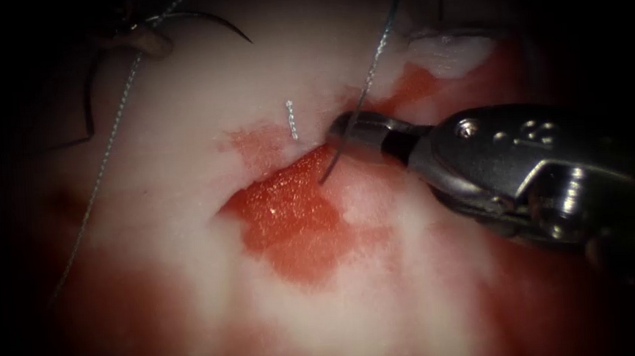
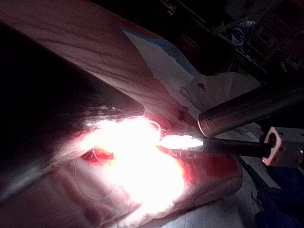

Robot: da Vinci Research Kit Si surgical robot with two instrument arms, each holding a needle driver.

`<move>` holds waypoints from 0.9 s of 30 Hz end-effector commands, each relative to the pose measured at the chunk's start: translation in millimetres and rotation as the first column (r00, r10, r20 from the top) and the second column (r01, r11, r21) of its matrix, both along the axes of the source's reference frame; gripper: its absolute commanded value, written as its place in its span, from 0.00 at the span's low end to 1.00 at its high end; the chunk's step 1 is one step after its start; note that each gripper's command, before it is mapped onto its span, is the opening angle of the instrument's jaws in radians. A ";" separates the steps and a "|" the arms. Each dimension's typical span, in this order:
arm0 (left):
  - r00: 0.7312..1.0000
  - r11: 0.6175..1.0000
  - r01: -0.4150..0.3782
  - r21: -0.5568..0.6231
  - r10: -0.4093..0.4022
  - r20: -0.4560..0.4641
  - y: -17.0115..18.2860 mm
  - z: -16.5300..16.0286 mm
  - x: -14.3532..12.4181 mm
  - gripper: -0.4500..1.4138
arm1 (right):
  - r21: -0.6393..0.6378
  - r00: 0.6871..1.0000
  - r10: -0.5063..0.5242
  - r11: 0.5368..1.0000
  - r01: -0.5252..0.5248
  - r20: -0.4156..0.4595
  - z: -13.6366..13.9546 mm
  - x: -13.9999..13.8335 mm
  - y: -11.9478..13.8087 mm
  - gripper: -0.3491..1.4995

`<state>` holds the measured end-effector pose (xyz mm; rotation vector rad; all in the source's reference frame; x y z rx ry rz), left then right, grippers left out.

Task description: Wound Closure

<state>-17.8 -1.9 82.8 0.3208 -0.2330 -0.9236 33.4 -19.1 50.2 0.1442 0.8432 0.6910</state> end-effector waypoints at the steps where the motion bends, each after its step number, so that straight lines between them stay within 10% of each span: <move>1: 1.000 1.000 0.006 -0.009 -0.006 0.007 -0.5 -1.9 0.5 0.00 | 0.006 1.000 0.023 1.000 -0.023 -0.009 0.6 0.7 1.0 0.35; 12: 0.944 0.998 -0.050 0.040 0.034 0.329 -4.9 -5.0 1.6 0.00 | 0.150 0.976 0.038 0.989 -0.006 -0.213 2.3 1.4 2.7 0.27; 18: 0.934 0.996 -0.069 0.056 0.045 0.355 -5.2 -5.1 1.7 0.00 | 0.194 0.974 0.068 0.981 -0.025 -0.217 2.8 3.1 3.2 0.22; 27: 0.931 0.995 -0.072 0.074 0.040 0.362 -5.7 -5.1 0.9 0.00 | 0.185 0.973 0.140 0.977 -0.106 -0.181 4.0 4.2 3.0 0.43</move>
